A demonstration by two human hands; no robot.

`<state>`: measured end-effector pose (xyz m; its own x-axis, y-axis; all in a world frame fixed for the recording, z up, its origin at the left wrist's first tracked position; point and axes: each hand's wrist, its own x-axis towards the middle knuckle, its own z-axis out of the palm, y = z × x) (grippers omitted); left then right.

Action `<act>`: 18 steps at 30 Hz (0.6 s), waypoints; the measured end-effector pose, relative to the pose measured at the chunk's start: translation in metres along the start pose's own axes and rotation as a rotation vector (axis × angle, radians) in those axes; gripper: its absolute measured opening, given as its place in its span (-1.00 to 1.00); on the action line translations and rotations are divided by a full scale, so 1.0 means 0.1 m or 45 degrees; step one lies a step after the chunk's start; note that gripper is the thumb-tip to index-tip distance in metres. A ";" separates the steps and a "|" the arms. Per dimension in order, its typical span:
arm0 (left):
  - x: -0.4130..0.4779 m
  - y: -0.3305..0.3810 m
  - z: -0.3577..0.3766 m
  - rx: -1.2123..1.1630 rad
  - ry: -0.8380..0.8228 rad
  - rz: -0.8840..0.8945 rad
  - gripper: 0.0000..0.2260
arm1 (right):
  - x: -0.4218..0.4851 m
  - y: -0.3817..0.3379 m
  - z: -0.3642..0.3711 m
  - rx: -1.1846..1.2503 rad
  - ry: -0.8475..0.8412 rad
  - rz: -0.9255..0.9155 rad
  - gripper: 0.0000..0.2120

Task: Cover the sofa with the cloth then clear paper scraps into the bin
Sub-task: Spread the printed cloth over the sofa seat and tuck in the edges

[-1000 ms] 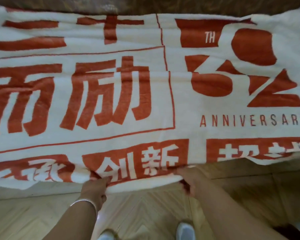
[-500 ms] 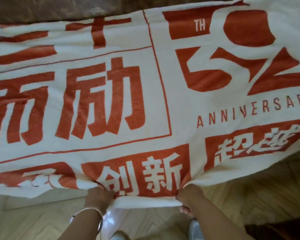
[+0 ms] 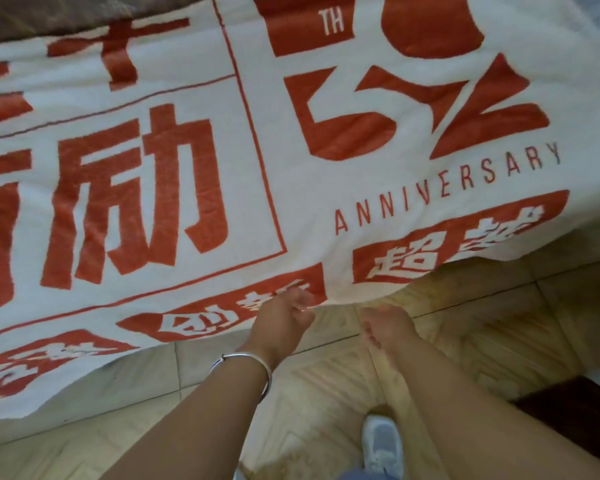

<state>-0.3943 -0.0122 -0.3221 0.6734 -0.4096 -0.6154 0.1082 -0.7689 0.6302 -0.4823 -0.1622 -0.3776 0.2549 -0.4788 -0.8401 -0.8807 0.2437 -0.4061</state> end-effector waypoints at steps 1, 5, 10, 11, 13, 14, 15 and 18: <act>0.04 0.17 0.09 -0.037 0.003 0.038 -0.80 | 0.04 -0.06 -0.12 0.147 0.004 -0.037 -0.85; 0.20 0.73 0.49 -0.101 -0.038 0.044 -0.67 | 0.21 -0.40 -0.71 0.670 0.090 -0.092 -0.93; 0.42 1.28 0.95 0.185 0.027 0.254 -0.62 | 0.61 -0.54 -1.38 0.653 0.301 -0.173 -0.63; 0.47 1.37 1.01 0.199 0.046 0.301 -0.66 | 0.65 -0.58 -1.47 0.445 0.355 -0.248 -0.70; 0.54 1.53 1.13 0.218 0.057 0.351 -0.73 | 0.65 -0.62 -1.61 0.060 0.427 -0.381 -0.79; 0.57 1.59 1.18 0.237 0.062 0.368 -0.76 | 0.65 -0.62 -1.65 -0.054 0.439 -0.398 -0.77; 0.59 1.66 1.24 0.263 0.068 0.379 -0.78 | 0.68 -0.60 -1.70 -0.129 0.449 -0.388 -0.74; 0.56 1.83 1.35 0.325 0.050 0.428 -0.83 | 0.76 -0.54 -1.71 -0.239 0.463 -0.268 -0.68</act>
<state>-0.4350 -0.2419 -0.3053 0.6682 -0.6432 -0.3739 -0.3038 -0.6946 0.6521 -0.4835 -0.3559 -0.3578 0.3089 -0.7744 -0.5521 -0.8904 -0.0315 -0.4540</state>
